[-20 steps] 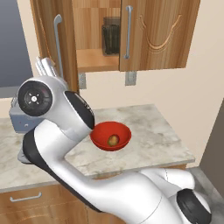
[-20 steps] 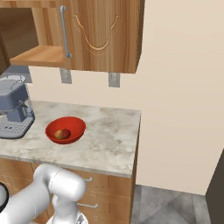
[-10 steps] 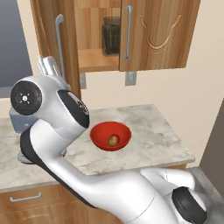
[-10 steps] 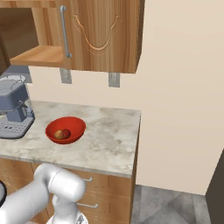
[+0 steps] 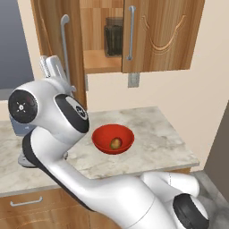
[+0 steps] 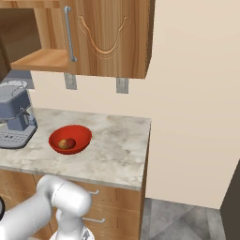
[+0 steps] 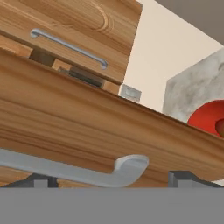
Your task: Open the cabinet. Pick the apple and mango from the cabinet and place them into the bowl. Then close the cabinet.
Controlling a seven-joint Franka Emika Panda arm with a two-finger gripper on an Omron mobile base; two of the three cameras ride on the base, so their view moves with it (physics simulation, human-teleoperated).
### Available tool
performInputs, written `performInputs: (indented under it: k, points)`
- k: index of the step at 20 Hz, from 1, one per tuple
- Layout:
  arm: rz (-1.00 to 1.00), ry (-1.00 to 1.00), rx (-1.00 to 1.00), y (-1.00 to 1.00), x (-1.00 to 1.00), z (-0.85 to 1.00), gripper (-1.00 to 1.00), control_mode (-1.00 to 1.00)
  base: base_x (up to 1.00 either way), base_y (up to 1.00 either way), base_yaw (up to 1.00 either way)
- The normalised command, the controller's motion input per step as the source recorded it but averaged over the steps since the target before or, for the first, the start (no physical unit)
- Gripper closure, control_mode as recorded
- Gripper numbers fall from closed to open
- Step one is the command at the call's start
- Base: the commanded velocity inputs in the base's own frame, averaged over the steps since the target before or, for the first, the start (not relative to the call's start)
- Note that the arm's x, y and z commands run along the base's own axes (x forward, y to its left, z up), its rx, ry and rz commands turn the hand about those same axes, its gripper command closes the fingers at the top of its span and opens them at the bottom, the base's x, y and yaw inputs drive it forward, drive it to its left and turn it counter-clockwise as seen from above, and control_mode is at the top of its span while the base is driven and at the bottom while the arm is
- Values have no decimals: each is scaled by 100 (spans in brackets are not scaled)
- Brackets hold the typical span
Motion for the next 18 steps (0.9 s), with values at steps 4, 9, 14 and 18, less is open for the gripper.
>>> performInputs:
  k: [4, 9, 14, 18]
  points:
    - [-4, -10, 0, -23, 17, 0, -100, -100, 0, 0, 0]
    - [-4, -7, 0, -32, 16, 0, -100, -100, 0, 0, 0]
    - [-4, -1, 0, -31, 16, 0, -100, -100, 0, 0, 0]
    - [-6, 0, 0, -37, 15, 0, -100, -100, 0, 0, 0]
